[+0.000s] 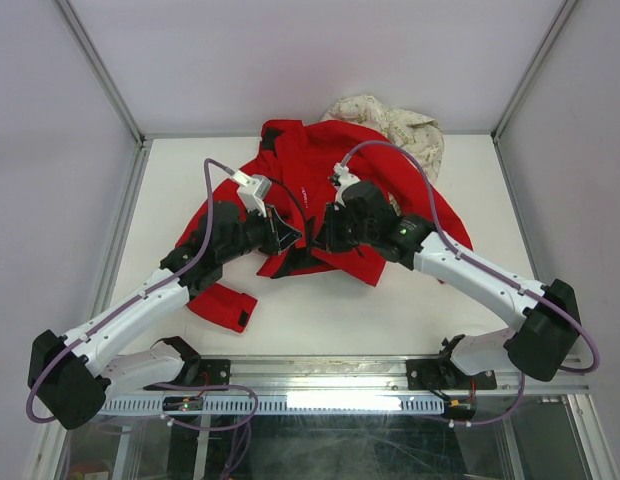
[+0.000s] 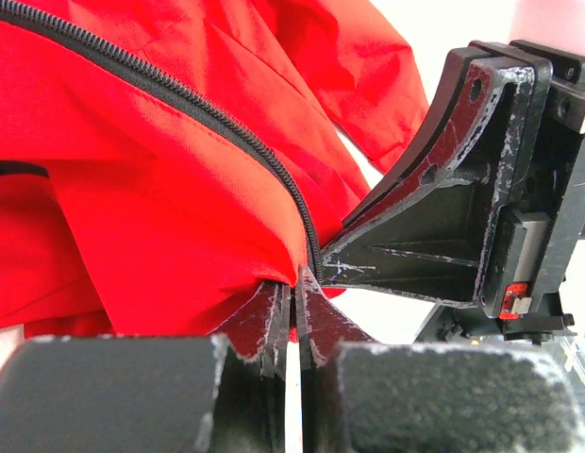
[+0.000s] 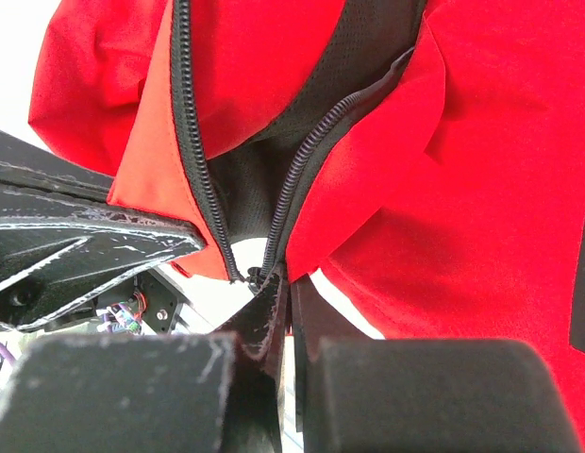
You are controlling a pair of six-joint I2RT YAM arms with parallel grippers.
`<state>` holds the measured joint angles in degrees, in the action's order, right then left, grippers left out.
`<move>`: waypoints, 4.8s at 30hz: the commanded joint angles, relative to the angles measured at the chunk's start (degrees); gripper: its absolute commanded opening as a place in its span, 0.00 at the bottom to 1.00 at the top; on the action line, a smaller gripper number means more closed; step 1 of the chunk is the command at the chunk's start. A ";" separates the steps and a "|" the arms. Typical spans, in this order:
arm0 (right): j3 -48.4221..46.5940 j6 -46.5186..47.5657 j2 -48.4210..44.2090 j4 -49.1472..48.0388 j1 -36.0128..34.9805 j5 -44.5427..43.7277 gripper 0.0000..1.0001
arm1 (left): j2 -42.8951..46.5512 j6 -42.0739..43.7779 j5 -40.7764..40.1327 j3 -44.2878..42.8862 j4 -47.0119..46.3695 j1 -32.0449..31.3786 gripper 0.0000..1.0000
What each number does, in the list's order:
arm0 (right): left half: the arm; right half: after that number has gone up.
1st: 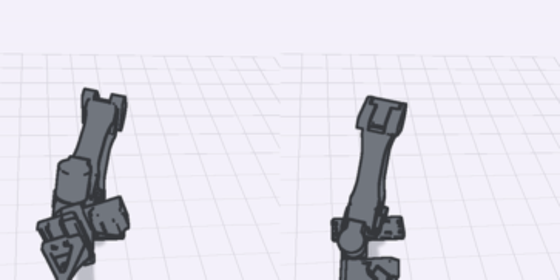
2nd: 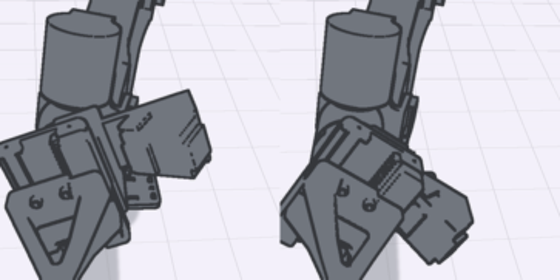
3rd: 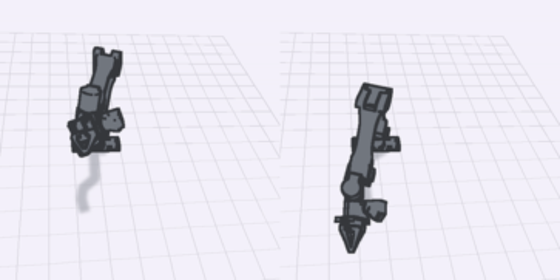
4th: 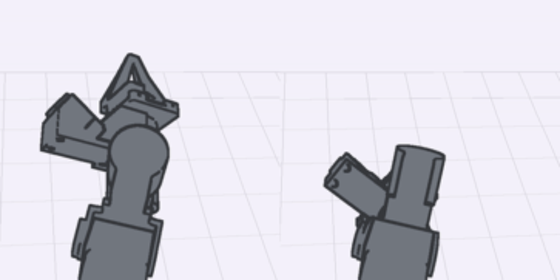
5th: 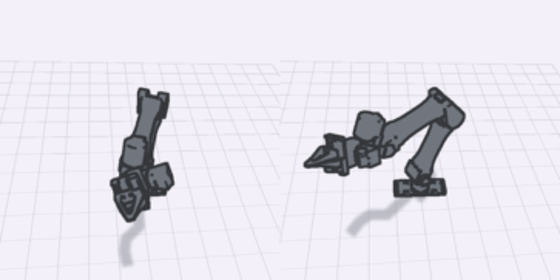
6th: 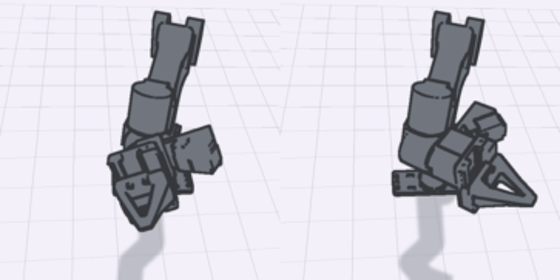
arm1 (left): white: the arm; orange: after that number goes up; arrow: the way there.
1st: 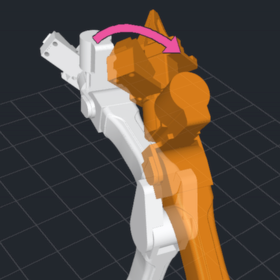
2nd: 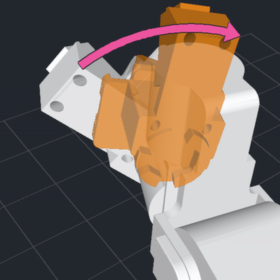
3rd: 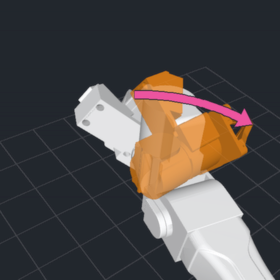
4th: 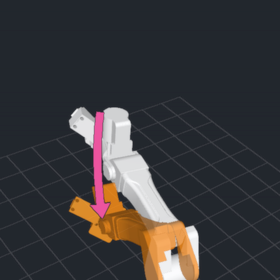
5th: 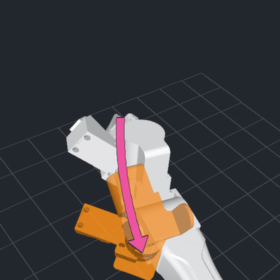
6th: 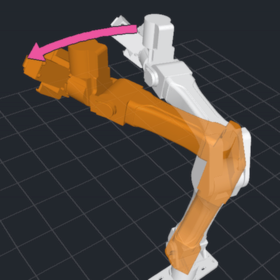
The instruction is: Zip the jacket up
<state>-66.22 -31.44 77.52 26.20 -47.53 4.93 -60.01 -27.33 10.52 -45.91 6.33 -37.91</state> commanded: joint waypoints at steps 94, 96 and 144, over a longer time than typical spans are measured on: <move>4.94 -6.17 -5.27 -12.93 2.52 7.34 0.00 | 3.21 -2.54 -2.00 3.57 -7.55 -0.47 0.00; 4.66 -6.34 -5.18 -12.58 2.52 7.29 0.00 | 3.23 -2.08 -1.60 3.67 -7.19 -0.48 0.00; 4.14 -5.99 -3.41 -15.92 2.86 10.55 0.00 | 7.29 -23.53 -2.66 7.71 -6.77 -0.89 0.27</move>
<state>-61.71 -37.41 75.72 15.57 -44.71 14.46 -54.96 -46.44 8.73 -38.72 3.25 -38.30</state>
